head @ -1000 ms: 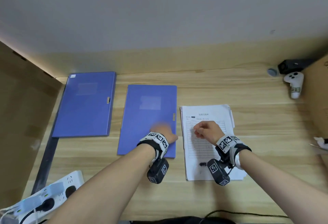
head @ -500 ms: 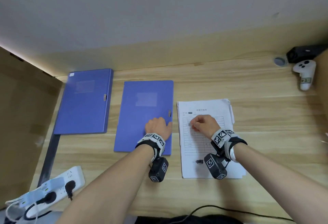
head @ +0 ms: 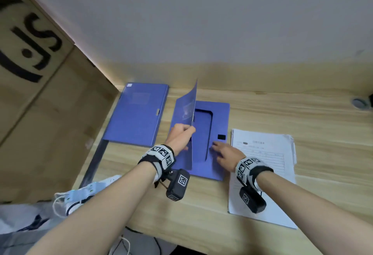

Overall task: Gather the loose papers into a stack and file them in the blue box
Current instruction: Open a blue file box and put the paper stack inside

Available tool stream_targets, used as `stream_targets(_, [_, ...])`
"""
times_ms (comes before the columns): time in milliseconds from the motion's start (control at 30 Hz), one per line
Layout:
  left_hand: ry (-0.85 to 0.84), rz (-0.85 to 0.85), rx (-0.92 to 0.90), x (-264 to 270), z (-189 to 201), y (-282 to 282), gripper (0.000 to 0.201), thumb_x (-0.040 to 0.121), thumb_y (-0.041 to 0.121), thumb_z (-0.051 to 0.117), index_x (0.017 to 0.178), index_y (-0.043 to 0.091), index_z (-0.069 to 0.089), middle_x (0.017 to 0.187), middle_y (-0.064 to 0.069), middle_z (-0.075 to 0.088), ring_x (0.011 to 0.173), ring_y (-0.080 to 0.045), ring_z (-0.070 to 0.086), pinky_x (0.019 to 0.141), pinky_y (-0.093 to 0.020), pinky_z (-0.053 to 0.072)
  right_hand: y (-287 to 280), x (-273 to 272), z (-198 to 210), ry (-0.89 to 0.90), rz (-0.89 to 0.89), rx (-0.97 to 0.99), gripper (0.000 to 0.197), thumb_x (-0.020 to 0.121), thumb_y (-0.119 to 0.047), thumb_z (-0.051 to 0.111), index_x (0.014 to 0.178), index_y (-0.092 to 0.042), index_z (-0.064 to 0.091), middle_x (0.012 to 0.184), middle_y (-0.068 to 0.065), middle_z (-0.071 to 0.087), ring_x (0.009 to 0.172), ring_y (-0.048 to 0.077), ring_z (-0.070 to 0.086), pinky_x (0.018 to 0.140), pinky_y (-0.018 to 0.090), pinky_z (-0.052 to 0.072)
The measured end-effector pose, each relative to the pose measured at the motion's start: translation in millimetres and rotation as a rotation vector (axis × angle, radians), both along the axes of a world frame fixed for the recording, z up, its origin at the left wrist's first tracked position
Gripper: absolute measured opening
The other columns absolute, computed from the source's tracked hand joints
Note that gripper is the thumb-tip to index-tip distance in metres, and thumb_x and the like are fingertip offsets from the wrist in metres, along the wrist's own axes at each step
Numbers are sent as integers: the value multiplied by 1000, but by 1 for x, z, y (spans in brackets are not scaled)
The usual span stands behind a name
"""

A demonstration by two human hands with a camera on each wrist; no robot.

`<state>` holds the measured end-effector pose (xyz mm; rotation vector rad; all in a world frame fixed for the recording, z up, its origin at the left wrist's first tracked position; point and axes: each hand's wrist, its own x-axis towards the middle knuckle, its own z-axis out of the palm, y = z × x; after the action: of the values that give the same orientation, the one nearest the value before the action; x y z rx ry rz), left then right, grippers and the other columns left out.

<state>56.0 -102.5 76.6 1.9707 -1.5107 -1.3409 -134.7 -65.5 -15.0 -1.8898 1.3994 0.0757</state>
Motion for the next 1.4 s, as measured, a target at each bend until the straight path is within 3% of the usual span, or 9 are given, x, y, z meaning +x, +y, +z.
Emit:
stream_targets(200, [-224, -93, -88, 63, 46, -22, 25, 88, 15, 38, 63, 19, 34, 58, -6, 34, 59, -30, 38, 59, -33, 32, -3, 28, 12, 133, -2, 19, 57, 91, -17, 48, 147, -16, 39, 153, 10, 31, 141, 29, 34, 113, 38, 34])
stream_targets(267, [-353, -125, -89, 78, 56, -27, 22, 87, 11, 34, 90, 12, 55, 77, -18, 54, 80, -44, 54, 67, -39, 43, -4, 35, 15, 194, 20, 46, 51, 90, -18, 46, 142, -15, 46, 147, 11, 34, 136, 30, 39, 109, 38, 38])
stream_targets(367, [-607, -163, -127, 100, 64, -27, 49, 86, 4, 43, 134, 15, 40, 120, -17, 55, 111, -44, 54, 80, -43, 41, -4, 45, 17, 278, 58, 77, 46, 89, -20, 46, 133, -10, 54, 140, 13, 35, 131, 33, 42, 105, 41, 42])
stream_targets(433, [-762, -233, -134, 112, 63, -22, 82, 87, 3, 56, 154, 20, 12, 161, -14, 19, 125, -41, 48, 82, -42, 39, -5, 49, 17, 310, 64, 79, 42, 88, -20, 46, 127, -9, 56, 137, 12, 35, 128, 32, 43, 101, 42, 44])
stream_targets(500, [-973, -352, -161, 126, 52, -16, 103, 84, 5, 67, 157, 23, -3, 163, -14, -20, 145, -39, 25, 93, -47, 40, -5, 51, 16, 335, 55, 76, 39, 88, -21, 45, 123, -8, 57, 140, 13, 34, 128, 31, 41, 100, 44, 45])
stream_targets(633, [-1364, -671, -175, 151, 19, -7, 80, 87, 32, 63, 155, 25, 20, 162, -18, -21, 151, -35, -18, 118, -59, -2, -4, 55, 14, 367, 44, 70, 49, 93, -21, 44, 140, -8, 46, 157, 13, 19, 143, 32, 26, 112, 42, 33])
stream_targets(967, [-1003, -681, 94, 166, -57, -7, 67, 92, 36, 47, 153, 22, 23, 166, -10, -9, 153, -31, -9, 119, -54, 13, 2, 55, 3, 305, -56, 25, 65, 95, -18, 45, 154, -11, 19, 165, 5, 3, 151, 21, 10, 119, 30, 16])
stream_targets(1200, [-863, -654, 140, 167, -76, -7, 60, 92, 30, 47, 149, 20, 30, 164, -14, -9, 152, -35, -6, 115, -52, 23, 1, 57, -2, 310, -108, 16, 64, 95, -18, 44, 153, -7, 20, 165, 5, 6, 151, 21, 10, 119, 29, 16])
stream_targets(1400, [-556, -463, -101, 140, -65, -16, 51, 91, 18, 45, 142, 17, 46, 155, -6, 36, 143, -26, 34, 111, -44, 35, -1, 51, 4, 167, -268, -52, 58, 93, -15, 49, 149, -14, 35, 160, 3, 26, 144, 22, 32, 113, 32, 29])
